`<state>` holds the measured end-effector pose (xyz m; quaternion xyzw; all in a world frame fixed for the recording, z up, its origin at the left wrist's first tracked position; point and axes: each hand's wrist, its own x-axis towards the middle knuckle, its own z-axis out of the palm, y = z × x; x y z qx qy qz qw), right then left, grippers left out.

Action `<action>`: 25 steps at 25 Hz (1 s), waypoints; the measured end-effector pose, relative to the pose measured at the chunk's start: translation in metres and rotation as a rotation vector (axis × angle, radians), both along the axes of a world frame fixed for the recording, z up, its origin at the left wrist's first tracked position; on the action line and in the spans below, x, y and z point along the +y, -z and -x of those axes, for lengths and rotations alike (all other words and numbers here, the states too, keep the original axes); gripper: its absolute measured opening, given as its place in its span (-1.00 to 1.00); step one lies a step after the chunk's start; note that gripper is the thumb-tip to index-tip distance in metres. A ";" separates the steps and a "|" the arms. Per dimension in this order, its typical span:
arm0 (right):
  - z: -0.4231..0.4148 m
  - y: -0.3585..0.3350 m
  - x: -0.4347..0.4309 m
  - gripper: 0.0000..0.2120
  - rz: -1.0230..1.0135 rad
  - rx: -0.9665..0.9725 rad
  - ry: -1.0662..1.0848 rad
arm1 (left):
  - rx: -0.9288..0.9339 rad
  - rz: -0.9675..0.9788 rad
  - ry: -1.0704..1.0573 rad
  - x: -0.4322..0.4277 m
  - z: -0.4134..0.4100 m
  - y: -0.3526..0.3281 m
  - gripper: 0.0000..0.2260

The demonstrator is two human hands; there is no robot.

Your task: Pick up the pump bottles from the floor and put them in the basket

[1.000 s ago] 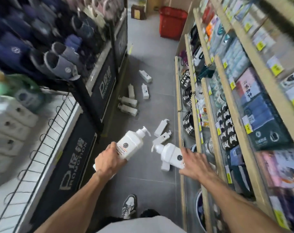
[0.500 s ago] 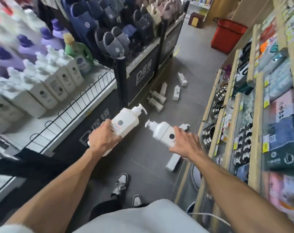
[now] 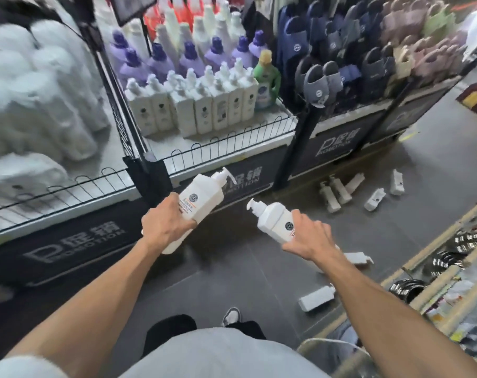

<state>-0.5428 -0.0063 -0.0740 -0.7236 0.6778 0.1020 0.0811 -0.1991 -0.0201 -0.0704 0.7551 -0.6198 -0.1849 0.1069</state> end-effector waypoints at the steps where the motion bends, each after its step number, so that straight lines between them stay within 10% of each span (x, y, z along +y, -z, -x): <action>1: -0.011 -0.001 -0.004 -0.41 0.002 -0.006 -0.025 | -0.007 0.008 -0.024 0.006 -0.014 -0.001 -0.54; 25: -0.456 0.016 0.035 -0.46 -0.109 0.047 -0.798 | -0.024 -0.180 -0.802 0.284 -0.362 0.019 -0.52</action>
